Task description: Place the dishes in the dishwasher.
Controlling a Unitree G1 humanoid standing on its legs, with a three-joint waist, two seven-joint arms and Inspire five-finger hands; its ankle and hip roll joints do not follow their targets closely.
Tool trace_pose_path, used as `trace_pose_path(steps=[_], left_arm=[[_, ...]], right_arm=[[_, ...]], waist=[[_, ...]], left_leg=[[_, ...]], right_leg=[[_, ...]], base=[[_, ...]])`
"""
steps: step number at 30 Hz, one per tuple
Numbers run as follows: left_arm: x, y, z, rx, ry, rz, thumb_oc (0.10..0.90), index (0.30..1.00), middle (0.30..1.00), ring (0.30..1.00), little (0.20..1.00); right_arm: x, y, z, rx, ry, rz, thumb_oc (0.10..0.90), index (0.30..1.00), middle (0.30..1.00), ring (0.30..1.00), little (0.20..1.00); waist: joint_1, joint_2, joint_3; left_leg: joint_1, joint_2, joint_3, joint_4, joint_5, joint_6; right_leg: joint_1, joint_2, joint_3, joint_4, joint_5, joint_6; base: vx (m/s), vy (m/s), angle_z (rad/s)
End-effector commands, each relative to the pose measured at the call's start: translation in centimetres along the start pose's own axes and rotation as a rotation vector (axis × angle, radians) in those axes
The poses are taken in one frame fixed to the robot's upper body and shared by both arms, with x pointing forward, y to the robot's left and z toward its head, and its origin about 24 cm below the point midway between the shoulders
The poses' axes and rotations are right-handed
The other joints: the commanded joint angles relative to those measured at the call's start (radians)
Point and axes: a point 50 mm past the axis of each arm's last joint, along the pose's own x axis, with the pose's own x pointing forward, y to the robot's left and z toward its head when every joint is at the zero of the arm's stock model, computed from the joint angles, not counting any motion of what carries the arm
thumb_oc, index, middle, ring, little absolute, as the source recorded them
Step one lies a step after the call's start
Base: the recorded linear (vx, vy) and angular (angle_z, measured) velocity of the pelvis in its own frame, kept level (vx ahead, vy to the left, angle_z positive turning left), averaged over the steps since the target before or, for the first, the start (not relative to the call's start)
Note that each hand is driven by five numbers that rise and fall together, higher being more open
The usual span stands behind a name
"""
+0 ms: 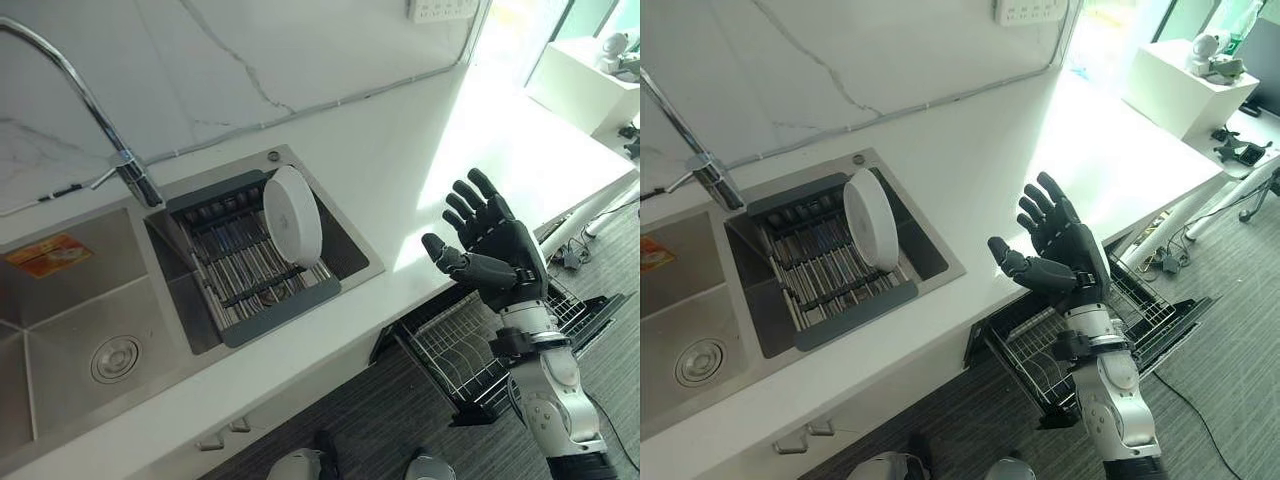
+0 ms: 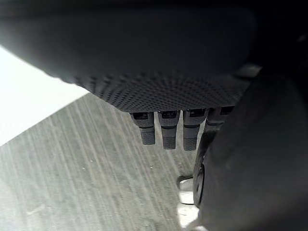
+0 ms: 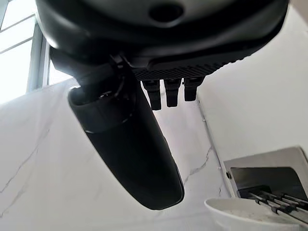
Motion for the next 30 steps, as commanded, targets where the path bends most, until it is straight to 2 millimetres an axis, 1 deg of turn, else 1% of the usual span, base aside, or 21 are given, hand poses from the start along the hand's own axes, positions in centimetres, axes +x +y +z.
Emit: trace_pose_path(steps=[1,2,5,8,10,18,19,25,30], left_arm=[[0.7,-3.1,-0.9,-0.047,-0.004,-0.115,0.8,0.9,0.9,0.9,0.9],[0.7,-2.9,-1.4,-0.031,0.006,-0.11,0.8,0.9,0.9,0.9,0.9],[0.6,-2.5,-1.6,-0.023,0.02,-0.104,0.8,0.9,0.9,0.9,0.9],[0.5,-2.3,-1.9,-0.018,0.033,-0.102,0.8,0.9,0.9,0.9,0.9],[0.5,-2.0,-2.6,0.013,0.054,-0.099,0.8,0.9,0.9,0.9,0.9],[0.4,-1.8,-2.9,0.049,0.069,-0.099,0.8,0.9,0.9,0.9,0.9],[0.4,-1.8,-3.0,0.058,0.072,-0.097,0.8,0.9,0.9,0.9,0.9],[0.4,-1.6,-3.5,0.076,0.083,-0.094,0.8,0.9,0.9,0.9,0.9],[0.3,-1.5,-3.9,0.083,0.088,-0.088,0.8,0.9,0.9,0.9,0.9]], right_arm=[[1.9,1.5,5.8,-0.122,-0.302,0.135,0.8,0.9,0.9,0.9,0.9],[2.4,1.8,5.9,-0.112,-0.314,0.136,0.8,0.9,0.9,0.9,0.9],[3.1,2.4,6.0,-0.103,-0.303,0.15,0.8,0.9,0.9,0.9,0.9],[3.8,2.9,5.6,-0.096,-0.277,0.155,0.8,0.9,0.9,0.9,0.9],[4.6,3.3,5.3,-0.091,-0.264,0.144,0.8,0.9,0.9,0.9,0.9],[5.3,3.9,4.6,-0.077,-0.209,0.162,0.8,0.9,0.9,0.9,0.9],[5.5,4.1,4.3,-0.065,-0.195,0.164,0.8,0.9,0.9,0.9,0.9],[6.5,4.2,3.2,-0.056,-0.163,0.103,0.8,0.9,0.9,0.9,0.9],[7.3,3.9,3.1,-0.067,-0.188,0.026,0.8,0.9,0.9,0.9,0.9]], waist=[[0.004,0.028,-0.061],[0.024,0.024,-0.066],[0.039,0.023,-0.072],[0.055,0.024,-0.077],[0.077,0.023,-0.083],[0.098,0.026,-0.086],[0.105,0.028,-0.086],[0.134,0.034,-0.091],[0.153,0.038,-0.096]], left_leg=[[-0.034,0.091,-0.091,0.041,-0.111,-0.098],[-0.037,0.09,-0.093,0.041,-0.112,-0.1],[-0.036,0.091,-0.096,0.041,-0.112,-0.105],[-0.036,0.092,-0.103,0.041,-0.112,-0.11],[-0.036,0.089,-0.116,0.041,-0.112,-0.112],[-0.033,0.079,-0.133,0.041,-0.113,-0.114],[-0.032,0.075,-0.141,0.041,-0.114,-0.114],[-0.03,0.06,-0.167,0.041,-0.113,-0.113],[-0.03,0.049,-0.184,0.041,-0.114,-0.112]], right_leg=[[0.02,0.065,-0.054,0.04,-0.1,0.027],[0.015,0.051,-0.069,0.04,-0.095,0.034],[0.002,0.035,-0.083,0.04,-0.085,0.042],[-0.002,0.024,-0.098,0.04,-0.081,0.046],[0.003,0.02,-0.111,0.04,-0.083,0.047],[0.011,0.013,-0.124,0.04,-0.084,0.048],[0.014,0.01,-0.129,0.04,-0.083,0.049],[0.025,0.0,-0.146,0.04,-0.08,0.053],[0.032,-0.007,-0.16,0.04,-0.079,0.057]], base=[[0.05,-0.062,0.05],[0.05,-0.058,0.08],[0.04,-0.049,0.12],[0.05,-0.042,0.13],[0.08,-0.038,0.16],[0.03,0.004,0.03],[0.06,0.018,0.04],[0.05,0.022,0.13],[0.05,0.03,0.16]])
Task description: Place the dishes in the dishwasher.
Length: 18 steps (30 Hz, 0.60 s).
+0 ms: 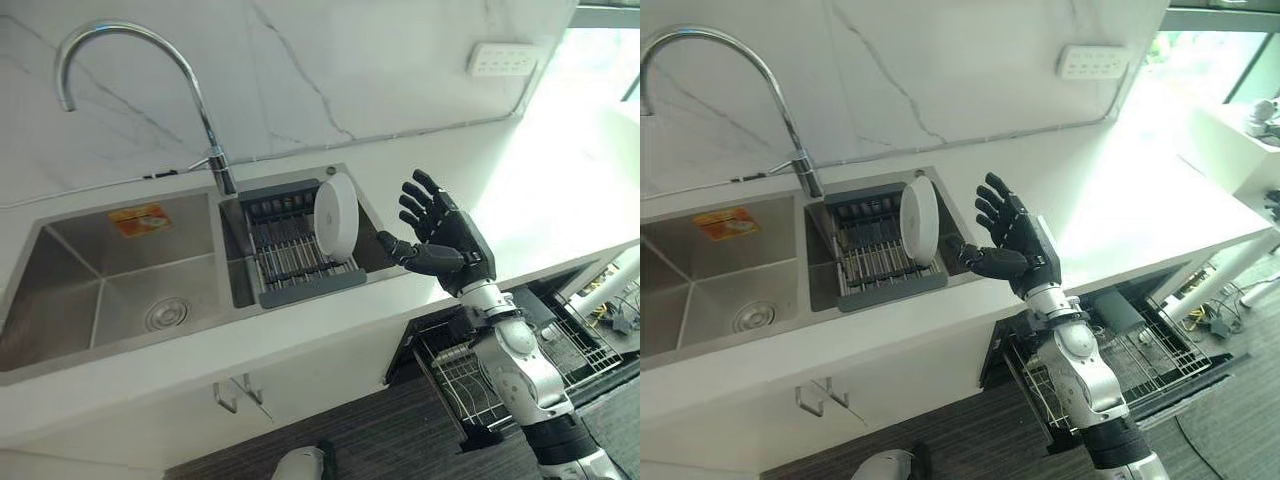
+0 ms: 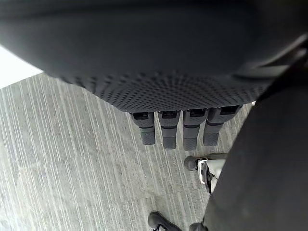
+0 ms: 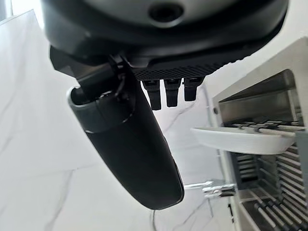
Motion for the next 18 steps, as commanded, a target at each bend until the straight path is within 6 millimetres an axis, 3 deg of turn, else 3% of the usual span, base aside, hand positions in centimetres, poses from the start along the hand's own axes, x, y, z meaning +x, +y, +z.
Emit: trace_pose_path(steps=[1,12,18], left_arm=[[0.1,-0.3,-0.1,0.053,0.017,-0.016,0.8,0.9,0.9,0.9,0.9],[-0.1,0.6,0.9,0.113,-0.087,0.103,0.8,0.9,0.9,0.9,0.9],[-0.4,1.1,1.6,0.146,-0.132,0.13,0.8,0.9,0.9,0.9,0.9]], right_arm=[[2.8,1.2,6.2,-0.028,-0.332,0.012,0.8,0.9,0.9,0.9,0.9],[3.9,0.6,7.1,-0.057,-0.376,-0.092,0.8,0.9,0.9,0.9,0.9],[4.2,0.4,6.5,-0.027,-0.343,-0.094,0.8,0.9,0.9,0.9,0.9]], waist=[[0.011,0.0,-0.008],[0.042,0.004,-0.008],[0.05,0.008,-0.004]], left_leg=[[0.075,0.024,-0.072,-0.08,-0.12,-0.054],[0.072,0.001,-0.107,-0.08,-0.119,-0.049],[0.075,-0.007,-0.116,-0.08,-0.12,-0.045]], right_leg=[[-0.004,-0.026,-0.033,0.016,-0.081,0.05],[0.007,-0.034,-0.051,0.016,-0.077,0.051],[0.011,-0.04,-0.058,0.016,-0.073,0.048]], base=[[0.05,0.036,0.01],[0.06,0.021,0.08],[0.05,0.016,0.05]])
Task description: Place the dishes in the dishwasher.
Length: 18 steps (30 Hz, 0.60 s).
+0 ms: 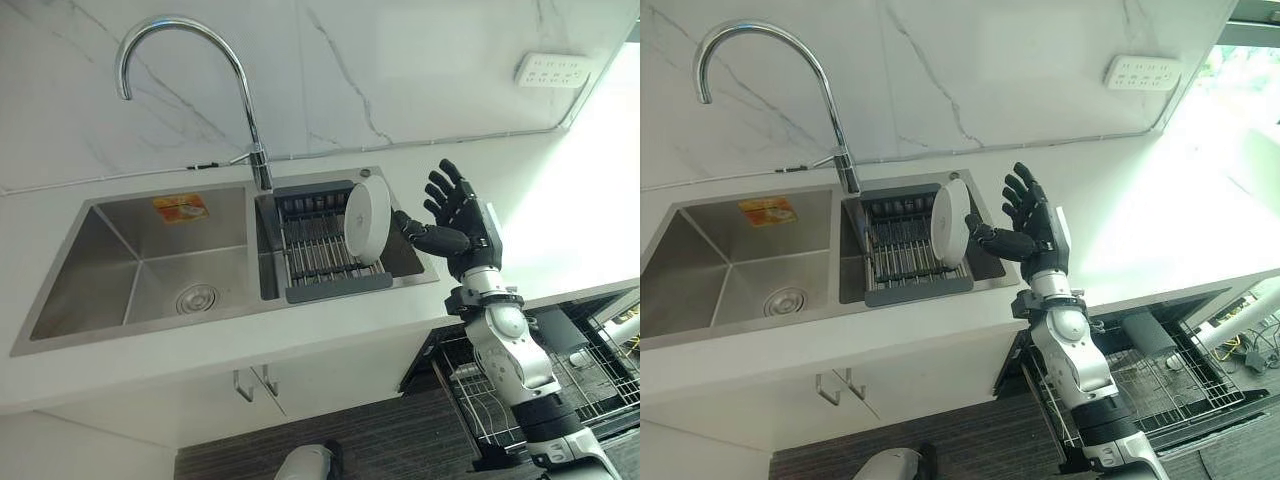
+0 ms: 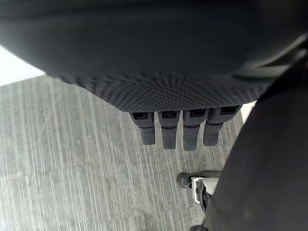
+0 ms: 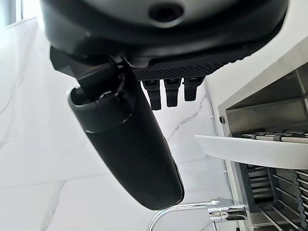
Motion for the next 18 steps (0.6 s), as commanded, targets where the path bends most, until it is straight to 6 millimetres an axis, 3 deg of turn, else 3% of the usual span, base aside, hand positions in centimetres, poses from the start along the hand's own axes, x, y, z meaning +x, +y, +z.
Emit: trace_pose_path(steps=[1,18], left_arm=[[-0.1,0.8,1.1,0.056,-0.037,0.029,0.8,0.9,0.9,0.9,0.9],[-0.1,0.2,0.4,0.159,-0.003,0.003,0.8,0.9,0.9,0.9,0.9]], right_arm=[[2.8,1.0,5.9,0.038,-0.289,0.041,0.8,0.9,0.9,0.9,0.9],[3.1,1.1,2.8,0.064,-0.174,-0.013,0.8,0.9,0.9,0.9,0.9]], waist=[[0.01,0.004,-0.001],[0.033,0.024,0.016]], left_leg=[[0.076,0.016,-0.082,-0.08,-0.12,-0.045],[0.075,-0.006,-0.117,-0.08,-0.122,-0.036]], right_leg=[[-0.01,-0.027,-0.016,0.014,-0.06,0.041],[-0.002,-0.041,-0.029,0.014,-0.053,0.038]], base=[[0.04,0.01,0.1],[0.05,0.01,0.05]])
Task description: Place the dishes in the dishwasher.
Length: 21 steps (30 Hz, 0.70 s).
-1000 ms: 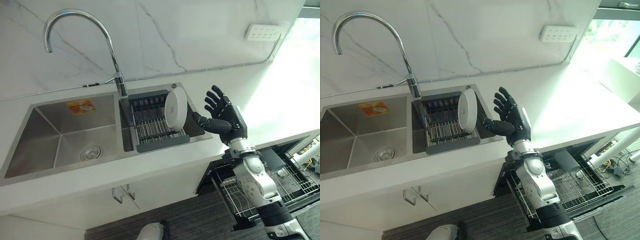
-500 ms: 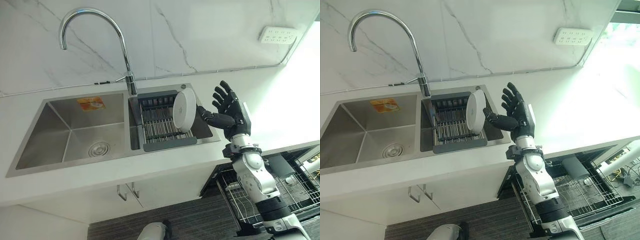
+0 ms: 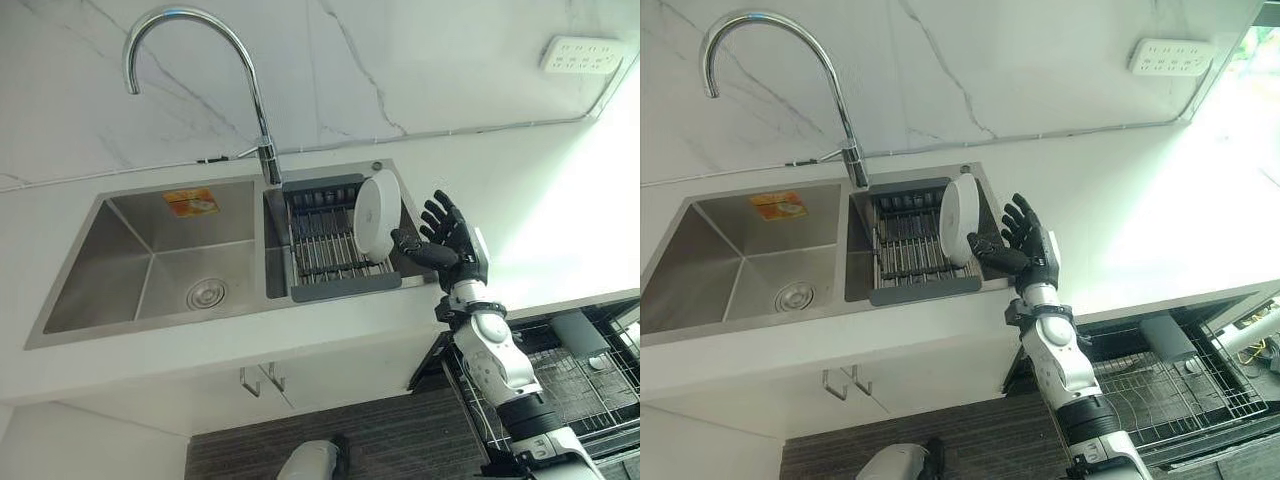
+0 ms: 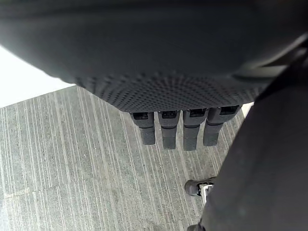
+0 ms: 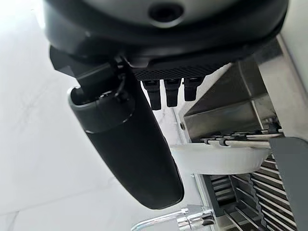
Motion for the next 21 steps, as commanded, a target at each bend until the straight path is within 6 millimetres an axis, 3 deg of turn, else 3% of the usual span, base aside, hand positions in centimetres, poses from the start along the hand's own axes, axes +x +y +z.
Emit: trace_pose_path(steps=[1,8,21], left_arm=[[-0.2,0.7,-0.2,0.058,0.011,0.004,0.8,0.9,0.9,0.9,0.9],[-0.3,1.1,-1.2,0.023,0.079,0.028,0.8,0.9,0.9,0.9,0.9],[-0.4,1.2,-1.3,0.028,0.089,0.022,0.8,0.9,0.9,0.9,0.9]], right_arm=[[2.4,1.9,6.3,0.036,-0.287,0.073,0.8,0.9,0.9,0.9,0.9],[2.8,2.8,6.3,0.06,-0.28,0.108,0.8,0.9,0.9,0.9,0.9],[3.7,2.3,6.4,0.059,-0.249,0.054,0.8,0.9,0.9,0.9,0.9]], waist=[[0.011,0.002,-0.009],[0.021,0.012,-0.006],[0.028,0.034,0.003]], left_leg=[[0.079,0.004,-0.088,-0.078,-0.123,-0.039],[0.081,-0.011,-0.11,-0.078,-0.126,-0.036],[0.083,-0.032,-0.139,-0.078,-0.125,-0.033]], right_leg=[[-0.018,-0.039,0.003,0.014,-0.038,0.034],[-0.008,-0.044,-0.004,0.014,-0.035,0.031],[0.001,-0.044,-0.005,0.014,-0.028,0.026]], base=[[0.08,0.014,0.17],[0.05,0.01,0.07],[0.03,0.019,0.06]])
